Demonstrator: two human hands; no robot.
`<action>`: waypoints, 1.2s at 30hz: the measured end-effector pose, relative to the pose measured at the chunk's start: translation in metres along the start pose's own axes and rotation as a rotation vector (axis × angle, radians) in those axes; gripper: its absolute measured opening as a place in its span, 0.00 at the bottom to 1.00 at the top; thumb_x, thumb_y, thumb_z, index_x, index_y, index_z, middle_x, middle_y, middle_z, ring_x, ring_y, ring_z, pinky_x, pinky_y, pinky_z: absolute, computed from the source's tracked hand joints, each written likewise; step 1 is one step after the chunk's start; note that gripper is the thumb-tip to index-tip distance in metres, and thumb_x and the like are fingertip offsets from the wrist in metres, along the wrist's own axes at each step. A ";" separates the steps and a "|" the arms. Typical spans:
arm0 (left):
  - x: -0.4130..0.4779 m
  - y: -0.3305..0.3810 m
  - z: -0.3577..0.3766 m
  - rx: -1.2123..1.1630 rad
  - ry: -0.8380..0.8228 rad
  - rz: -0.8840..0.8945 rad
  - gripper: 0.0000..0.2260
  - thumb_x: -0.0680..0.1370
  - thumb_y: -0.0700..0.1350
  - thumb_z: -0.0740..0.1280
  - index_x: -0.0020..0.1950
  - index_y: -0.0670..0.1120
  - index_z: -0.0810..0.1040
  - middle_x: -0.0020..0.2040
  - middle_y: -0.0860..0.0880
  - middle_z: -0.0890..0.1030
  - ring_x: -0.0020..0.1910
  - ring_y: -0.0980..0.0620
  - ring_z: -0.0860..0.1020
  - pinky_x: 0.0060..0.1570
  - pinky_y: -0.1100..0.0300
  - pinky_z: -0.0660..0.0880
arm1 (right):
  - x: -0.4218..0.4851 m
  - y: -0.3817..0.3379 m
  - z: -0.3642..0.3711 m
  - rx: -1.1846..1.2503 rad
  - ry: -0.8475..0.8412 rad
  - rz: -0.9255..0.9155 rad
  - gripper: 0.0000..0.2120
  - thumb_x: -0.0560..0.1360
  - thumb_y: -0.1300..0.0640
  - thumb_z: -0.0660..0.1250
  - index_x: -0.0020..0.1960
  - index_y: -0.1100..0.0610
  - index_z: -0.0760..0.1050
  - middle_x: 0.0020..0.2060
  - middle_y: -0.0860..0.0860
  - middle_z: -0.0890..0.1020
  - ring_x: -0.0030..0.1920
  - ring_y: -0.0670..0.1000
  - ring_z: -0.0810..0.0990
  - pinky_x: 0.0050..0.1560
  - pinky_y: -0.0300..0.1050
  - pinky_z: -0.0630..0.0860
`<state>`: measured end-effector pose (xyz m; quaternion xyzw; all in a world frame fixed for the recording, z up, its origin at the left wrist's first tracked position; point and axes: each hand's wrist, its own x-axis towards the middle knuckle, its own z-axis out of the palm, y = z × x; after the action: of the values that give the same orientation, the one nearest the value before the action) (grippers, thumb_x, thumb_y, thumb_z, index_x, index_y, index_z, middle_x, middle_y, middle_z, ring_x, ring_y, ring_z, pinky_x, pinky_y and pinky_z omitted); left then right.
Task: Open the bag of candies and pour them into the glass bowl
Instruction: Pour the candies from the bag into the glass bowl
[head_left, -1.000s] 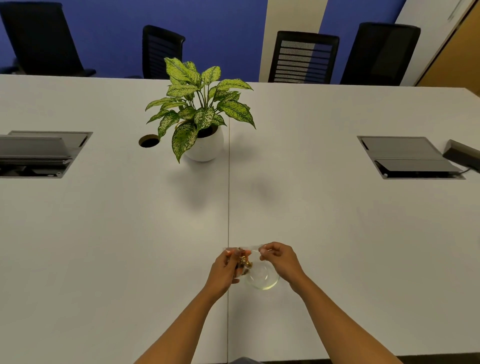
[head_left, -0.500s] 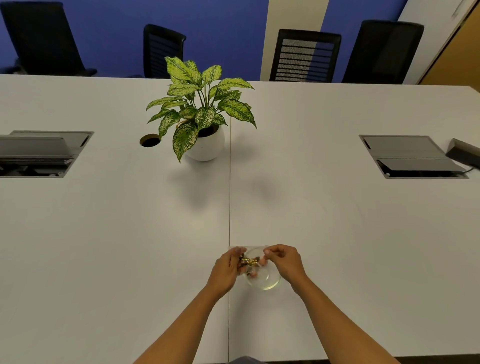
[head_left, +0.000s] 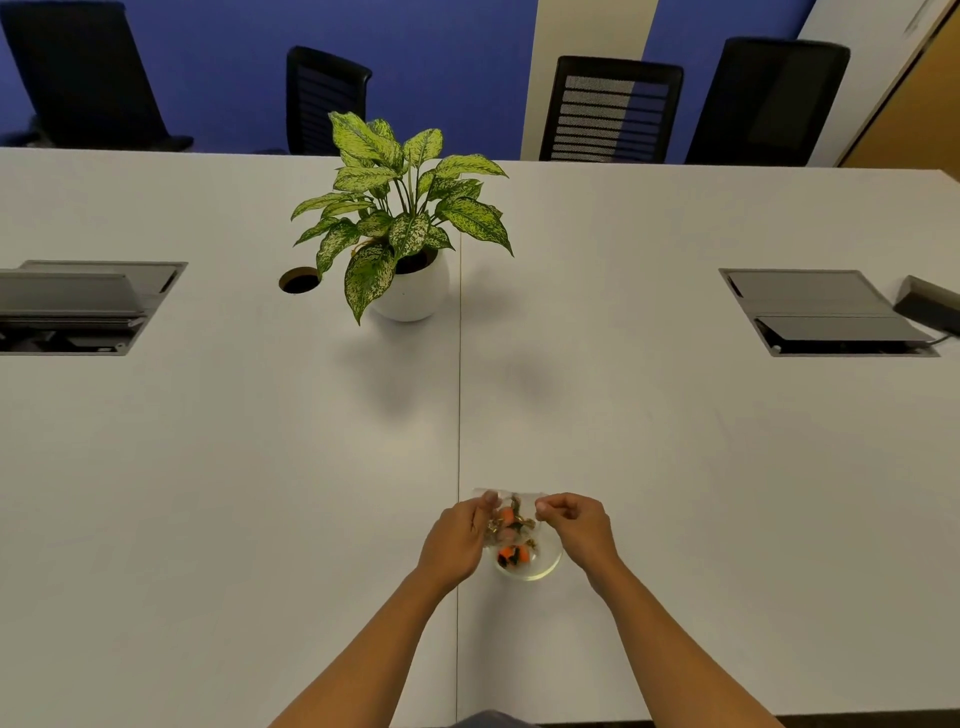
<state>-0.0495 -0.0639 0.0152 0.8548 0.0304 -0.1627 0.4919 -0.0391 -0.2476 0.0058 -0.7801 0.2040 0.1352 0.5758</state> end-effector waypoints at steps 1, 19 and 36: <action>0.000 0.000 0.000 -0.004 -0.001 -0.003 0.34 0.75 0.68 0.46 0.54 0.46 0.82 0.50 0.45 0.86 0.49 0.47 0.83 0.52 0.50 0.79 | 0.000 0.000 0.000 -0.002 0.003 0.000 0.02 0.73 0.57 0.72 0.44 0.53 0.84 0.41 0.50 0.86 0.46 0.47 0.84 0.51 0.42 0.77; -0.005 0.006 -0.003 0.105 0.033 -0.016 0.27 0.81 0.61 0.48 0.60 0.47 0.80 0.56 0.48 0.85 0.55 0.49 0.81 0.53 0.55 0.76 | 0.003 0.001 0.001 0.021 0.006 0.001 0.03 0.74 0.59 0.71 0.42 0.53 0.82 0.40 0.55 0.86 0.46 0.54 0.85 0.52 0.49 0.82; -0.007 0.022 -0.004 0.251 0.082 0.066 0.31 0.76 0.67 0.43 0.61 0.54 0.78 0.50 0.51 0.86 0.49 0.49 0.82 0.47 0.51 0.79 | -0.002 0.004 0.001 0.056 -0.001 0.009 0.04 0.74 0.64 0.69 0.48 0.60 0.82 0.45 0.55 0.85 0.49 0.57 0.84 0.53 0.50 0.82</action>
<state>-0.0499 -0.0709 0.0379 0.9160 0.0018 -0.1137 0.3847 -0.0425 -0.2473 0.0034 -0.7628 0.2112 0.1324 0.5967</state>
